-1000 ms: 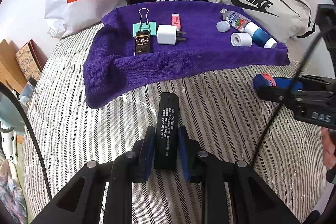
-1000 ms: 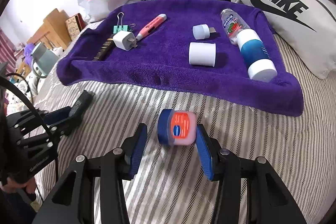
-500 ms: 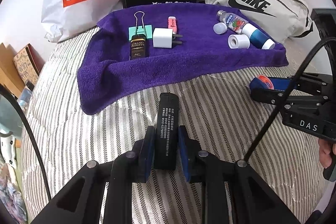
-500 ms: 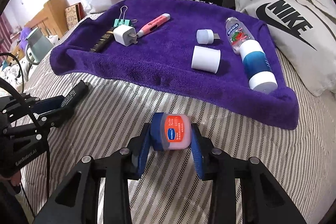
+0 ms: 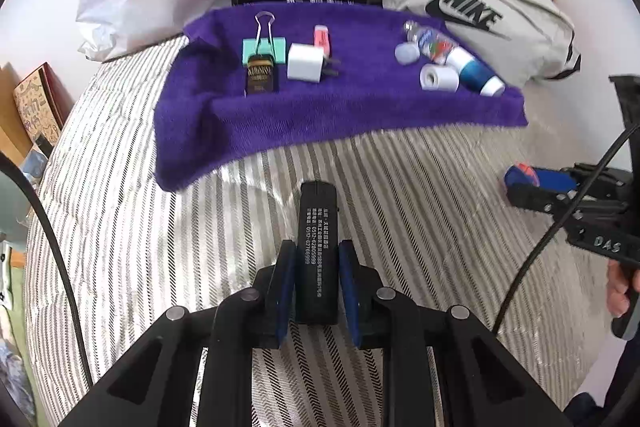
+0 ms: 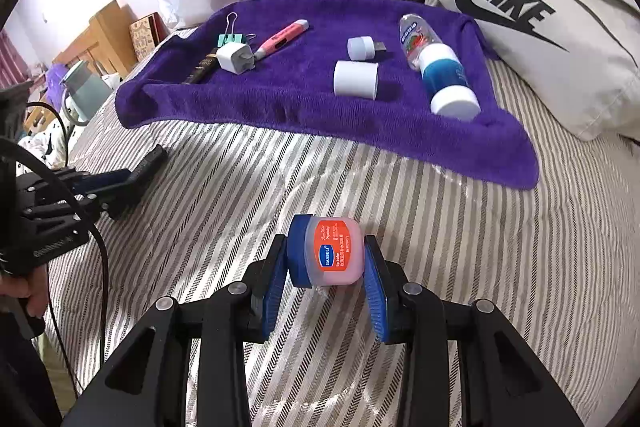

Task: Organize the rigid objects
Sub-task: 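Carry the power bank and Vaseline tin onto the purple towel and release both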

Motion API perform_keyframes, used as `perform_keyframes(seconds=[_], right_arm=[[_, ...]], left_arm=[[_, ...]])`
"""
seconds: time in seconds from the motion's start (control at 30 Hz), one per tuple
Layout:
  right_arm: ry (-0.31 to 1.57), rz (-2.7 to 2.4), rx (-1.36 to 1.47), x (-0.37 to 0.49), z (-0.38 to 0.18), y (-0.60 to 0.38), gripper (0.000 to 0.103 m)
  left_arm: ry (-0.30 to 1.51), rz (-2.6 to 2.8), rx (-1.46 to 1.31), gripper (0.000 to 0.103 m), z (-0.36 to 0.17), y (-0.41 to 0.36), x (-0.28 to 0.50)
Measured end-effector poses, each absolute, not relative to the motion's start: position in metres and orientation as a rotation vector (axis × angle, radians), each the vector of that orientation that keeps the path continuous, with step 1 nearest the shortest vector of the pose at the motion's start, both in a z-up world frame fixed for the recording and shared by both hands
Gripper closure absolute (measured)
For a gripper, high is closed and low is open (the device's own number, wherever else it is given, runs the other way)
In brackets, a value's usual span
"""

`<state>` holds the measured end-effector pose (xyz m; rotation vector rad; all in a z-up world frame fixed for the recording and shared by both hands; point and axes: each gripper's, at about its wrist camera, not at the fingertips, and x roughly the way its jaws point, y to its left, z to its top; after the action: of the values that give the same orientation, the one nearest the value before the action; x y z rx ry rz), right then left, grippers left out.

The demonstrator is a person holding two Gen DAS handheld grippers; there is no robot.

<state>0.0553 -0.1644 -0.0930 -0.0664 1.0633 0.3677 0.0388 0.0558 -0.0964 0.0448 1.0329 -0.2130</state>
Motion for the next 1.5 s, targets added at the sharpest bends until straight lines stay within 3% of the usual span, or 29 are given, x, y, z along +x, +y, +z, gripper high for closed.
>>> perform_keyframes(seconds=[0.63,1.5], right_arm=[[1.063,0.403,-0.036,0.051,-0.095,-0.168,0.066],[0.980,0.418,-0.016,0.109,-0.049,-0.192,0.066]], left_arm=[[1.039,-0.194,0.102,0.082,-0.094,0.042,0.046],[0.942,-0.245,0.054,0.082,-0.037,0.033,0.103]])
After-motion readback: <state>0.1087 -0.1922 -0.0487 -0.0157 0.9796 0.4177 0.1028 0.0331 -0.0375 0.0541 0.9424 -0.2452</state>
